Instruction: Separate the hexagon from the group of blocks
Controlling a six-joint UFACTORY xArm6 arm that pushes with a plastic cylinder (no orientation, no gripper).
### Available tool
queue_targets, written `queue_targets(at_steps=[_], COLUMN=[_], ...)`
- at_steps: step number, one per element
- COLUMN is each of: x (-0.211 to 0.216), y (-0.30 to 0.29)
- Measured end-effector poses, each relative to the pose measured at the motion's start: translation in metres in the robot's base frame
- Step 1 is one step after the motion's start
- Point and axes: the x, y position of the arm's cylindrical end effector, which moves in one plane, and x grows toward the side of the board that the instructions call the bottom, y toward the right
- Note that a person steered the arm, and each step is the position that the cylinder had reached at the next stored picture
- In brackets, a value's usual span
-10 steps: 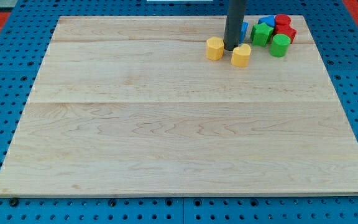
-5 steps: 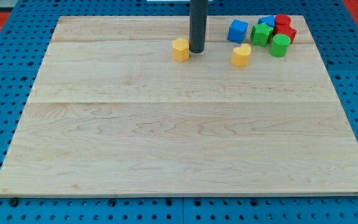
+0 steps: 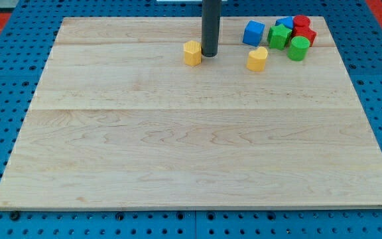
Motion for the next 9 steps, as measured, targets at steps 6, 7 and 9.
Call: queue_targets(at_steps=[6,7,9], x=[-0.033,-0.016,0.003], y=[-0.115,-0.13,-0.093])
